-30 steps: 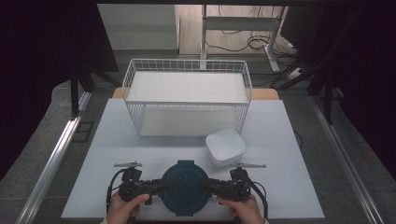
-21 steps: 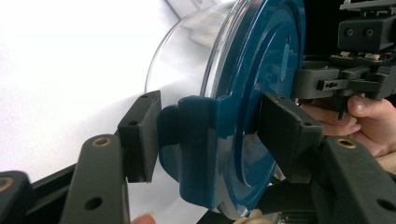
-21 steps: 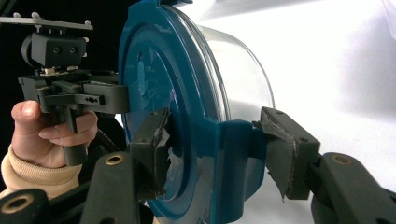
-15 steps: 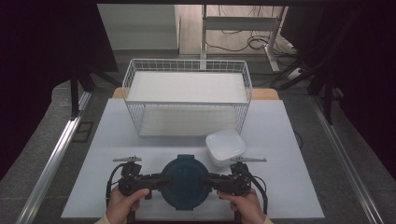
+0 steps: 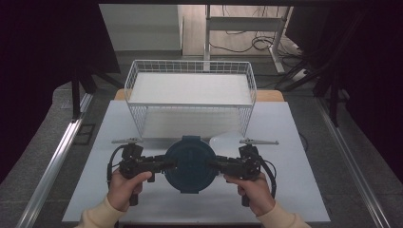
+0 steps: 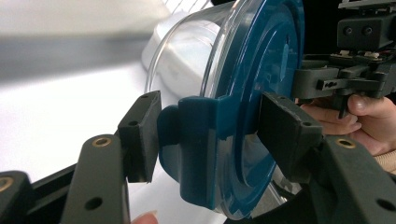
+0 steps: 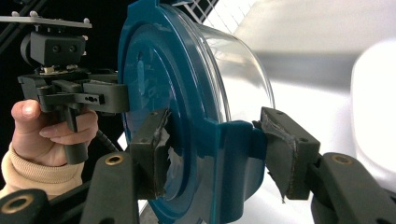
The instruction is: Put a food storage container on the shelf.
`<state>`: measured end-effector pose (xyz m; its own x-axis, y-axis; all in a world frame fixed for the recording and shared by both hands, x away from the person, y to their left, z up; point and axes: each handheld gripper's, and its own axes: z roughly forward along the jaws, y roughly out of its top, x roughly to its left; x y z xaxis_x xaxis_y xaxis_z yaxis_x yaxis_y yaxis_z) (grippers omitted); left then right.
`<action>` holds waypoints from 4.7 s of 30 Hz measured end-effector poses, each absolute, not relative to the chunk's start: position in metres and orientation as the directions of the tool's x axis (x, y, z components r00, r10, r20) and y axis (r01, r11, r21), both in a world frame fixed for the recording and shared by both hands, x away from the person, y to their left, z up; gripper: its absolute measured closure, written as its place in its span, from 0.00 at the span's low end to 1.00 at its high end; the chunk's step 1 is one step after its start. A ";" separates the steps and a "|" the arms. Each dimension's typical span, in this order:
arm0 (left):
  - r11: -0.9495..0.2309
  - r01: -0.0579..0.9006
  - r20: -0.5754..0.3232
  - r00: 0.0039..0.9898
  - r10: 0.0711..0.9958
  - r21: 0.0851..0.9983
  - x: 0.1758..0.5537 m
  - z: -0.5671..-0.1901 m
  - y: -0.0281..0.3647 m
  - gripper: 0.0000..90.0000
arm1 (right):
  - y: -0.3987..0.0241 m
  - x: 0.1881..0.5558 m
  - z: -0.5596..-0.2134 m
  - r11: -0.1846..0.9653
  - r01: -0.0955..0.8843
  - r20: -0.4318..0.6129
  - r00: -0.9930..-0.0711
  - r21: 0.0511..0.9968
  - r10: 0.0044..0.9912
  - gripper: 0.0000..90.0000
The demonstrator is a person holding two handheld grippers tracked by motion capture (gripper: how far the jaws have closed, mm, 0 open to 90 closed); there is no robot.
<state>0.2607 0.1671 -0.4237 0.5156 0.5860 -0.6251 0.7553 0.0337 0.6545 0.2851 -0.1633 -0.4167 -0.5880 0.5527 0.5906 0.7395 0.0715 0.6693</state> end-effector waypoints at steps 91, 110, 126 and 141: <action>-0.010 0.755 -0.616 0.543 0.571 0.656 0.476 -0.301 0.183 0.45 | -0.148 0.493 -0.286 0.068 0.696 0.550 -0.620 0.715 0.560 0.50; 0.065 0.801 -0.687 0.465 0.558 0.595 0.493 -0.314 0.182 0.45 | -0.146 0.512 -0.296 0.029 0.772 0.616 -0.528 0.634 0.585 0.46; 0.156 0.850 -0.776 0.364 0.515 0.503 0.518 -0.331 0.183 0.42 | -0.146 0.533 -0.310 -0.074 0.849 0.709 -0.385 0.524 0.591 0.44; 0.156 0.858 -0.783 0.353 0.511 0.489 0.507 -0.334 0.181 0.41 | -0.147 0.527 -0.317 -0.097 0.869 0.737 -0.348 0.486 0.579 0.42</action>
<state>0.5074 0.1813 -0.3343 0.3534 0.5114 -0.7833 0.8580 0.1563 0.4892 0.5274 -0.1474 -0.3167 -0.3477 0.5794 0.7372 0.8686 -0.0971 0.4860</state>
